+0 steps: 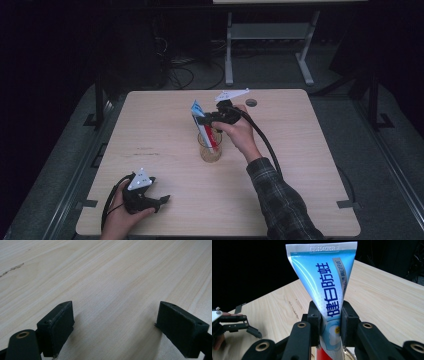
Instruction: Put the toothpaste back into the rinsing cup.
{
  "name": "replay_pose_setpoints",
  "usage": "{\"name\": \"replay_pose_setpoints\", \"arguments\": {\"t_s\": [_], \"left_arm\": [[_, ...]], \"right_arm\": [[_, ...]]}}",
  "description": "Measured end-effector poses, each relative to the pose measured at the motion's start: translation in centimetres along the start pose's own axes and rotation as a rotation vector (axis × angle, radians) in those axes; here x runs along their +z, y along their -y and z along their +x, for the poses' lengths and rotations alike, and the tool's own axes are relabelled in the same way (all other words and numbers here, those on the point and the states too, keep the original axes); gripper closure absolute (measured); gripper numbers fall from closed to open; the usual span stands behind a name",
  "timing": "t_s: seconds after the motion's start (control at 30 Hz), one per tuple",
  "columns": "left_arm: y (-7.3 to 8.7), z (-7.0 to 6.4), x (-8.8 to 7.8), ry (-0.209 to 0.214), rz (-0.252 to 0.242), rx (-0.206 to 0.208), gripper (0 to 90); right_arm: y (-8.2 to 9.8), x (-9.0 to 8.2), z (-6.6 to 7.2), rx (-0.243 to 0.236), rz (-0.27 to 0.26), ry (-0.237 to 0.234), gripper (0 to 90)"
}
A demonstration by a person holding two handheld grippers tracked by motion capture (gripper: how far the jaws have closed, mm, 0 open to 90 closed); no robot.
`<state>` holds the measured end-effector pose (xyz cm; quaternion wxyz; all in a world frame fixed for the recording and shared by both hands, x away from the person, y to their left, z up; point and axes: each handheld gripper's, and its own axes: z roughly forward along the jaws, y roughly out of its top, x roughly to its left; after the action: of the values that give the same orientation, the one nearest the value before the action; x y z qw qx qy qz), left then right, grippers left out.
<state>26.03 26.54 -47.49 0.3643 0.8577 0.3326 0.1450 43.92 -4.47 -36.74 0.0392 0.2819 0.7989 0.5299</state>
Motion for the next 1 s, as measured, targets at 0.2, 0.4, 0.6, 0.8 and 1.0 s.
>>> {"name": "replay_pose_setpoints", "arguments": {"t_s": [0.2,0.4,0.6,0.8,1.0], "left_arm": [[0.0,0.0,0.0,-0.001,0.000,0.002,13.1],[0.0,0.0,0.0,0.000,0.000,0.001,13.1],[0.0,0.0,0.0,0.000,0.001,0.001,13.1],[0.0,0.0,0.0,0.000,-0.001,0.000,13.1],[0.0,0.0,0.0,-0.001,0.000,-0.001,13.1]], "right_arm": [[0.6,-0.1,0.0,-0.003,0.015,-0.001,72.9],[0.9,-0.2,0.1,-0.003,0.023,0.001,72.9],[1.2,-0.3,0.1,-0.008,0.031,0.009,72.6],[1.2,-0.3,0.1,-0.011,0.035,0.001,71.0],[1.2,-0.5,0.1,0.006,0.031,-0.004,57.4]]}}
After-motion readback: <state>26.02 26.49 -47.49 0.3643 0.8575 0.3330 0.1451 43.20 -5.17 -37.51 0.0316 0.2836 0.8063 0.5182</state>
